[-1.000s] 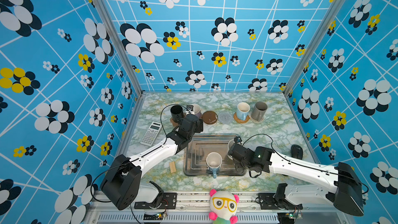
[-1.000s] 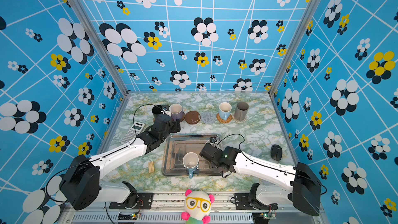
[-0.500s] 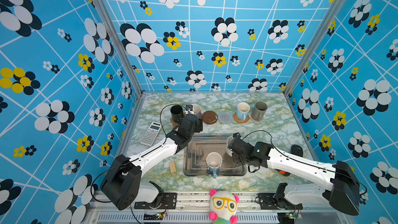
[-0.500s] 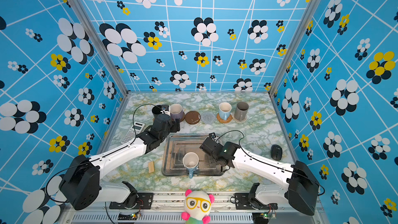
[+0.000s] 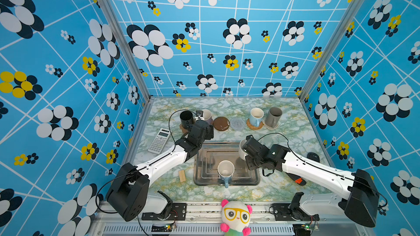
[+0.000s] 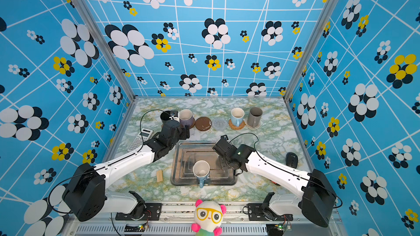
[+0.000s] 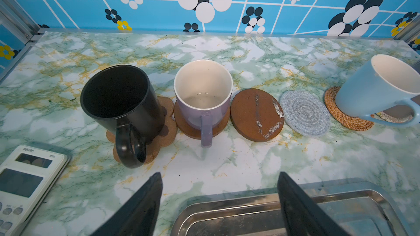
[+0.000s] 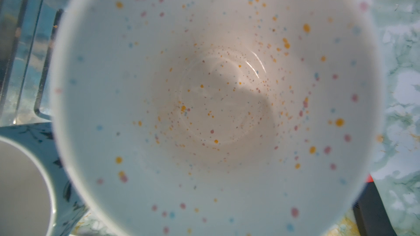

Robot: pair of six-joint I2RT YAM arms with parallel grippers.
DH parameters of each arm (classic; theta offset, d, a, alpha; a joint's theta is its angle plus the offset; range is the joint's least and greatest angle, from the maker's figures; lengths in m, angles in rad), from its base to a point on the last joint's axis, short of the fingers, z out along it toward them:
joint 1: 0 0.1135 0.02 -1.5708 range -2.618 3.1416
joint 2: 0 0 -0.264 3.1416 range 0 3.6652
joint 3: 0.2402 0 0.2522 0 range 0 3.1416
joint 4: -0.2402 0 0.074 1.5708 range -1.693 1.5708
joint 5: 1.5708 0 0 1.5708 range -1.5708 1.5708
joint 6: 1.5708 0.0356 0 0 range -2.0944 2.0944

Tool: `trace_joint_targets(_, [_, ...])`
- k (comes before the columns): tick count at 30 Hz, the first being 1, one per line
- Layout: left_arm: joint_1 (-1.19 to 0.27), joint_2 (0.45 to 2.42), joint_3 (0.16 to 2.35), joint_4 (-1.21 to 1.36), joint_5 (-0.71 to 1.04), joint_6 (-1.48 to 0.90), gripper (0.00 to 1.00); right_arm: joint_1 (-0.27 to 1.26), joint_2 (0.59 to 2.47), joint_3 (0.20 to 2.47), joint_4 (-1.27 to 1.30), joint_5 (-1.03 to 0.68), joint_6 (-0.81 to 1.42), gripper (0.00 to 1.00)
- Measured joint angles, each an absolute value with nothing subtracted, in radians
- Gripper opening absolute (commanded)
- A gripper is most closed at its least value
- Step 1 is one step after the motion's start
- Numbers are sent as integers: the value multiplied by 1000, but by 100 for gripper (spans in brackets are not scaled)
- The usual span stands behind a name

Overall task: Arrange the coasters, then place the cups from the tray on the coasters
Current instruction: 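Carry the speckled mug with the right gripper toward the grey woven coaster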

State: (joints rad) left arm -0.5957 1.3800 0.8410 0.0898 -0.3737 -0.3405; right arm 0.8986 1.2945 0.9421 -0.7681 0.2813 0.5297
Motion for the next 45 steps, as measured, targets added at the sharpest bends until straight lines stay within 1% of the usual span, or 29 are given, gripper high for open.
trace_joint_targets(14, [-588, 1380, 841, 89, -374, -340, 80, 844, 1330, 972, -765, 270, 469, 0])
trace_joint_targets(45, [-575, 1380, 841, 90, -374, -348, 80, 740, 1414, 1032, -664, 248, 401, 0])
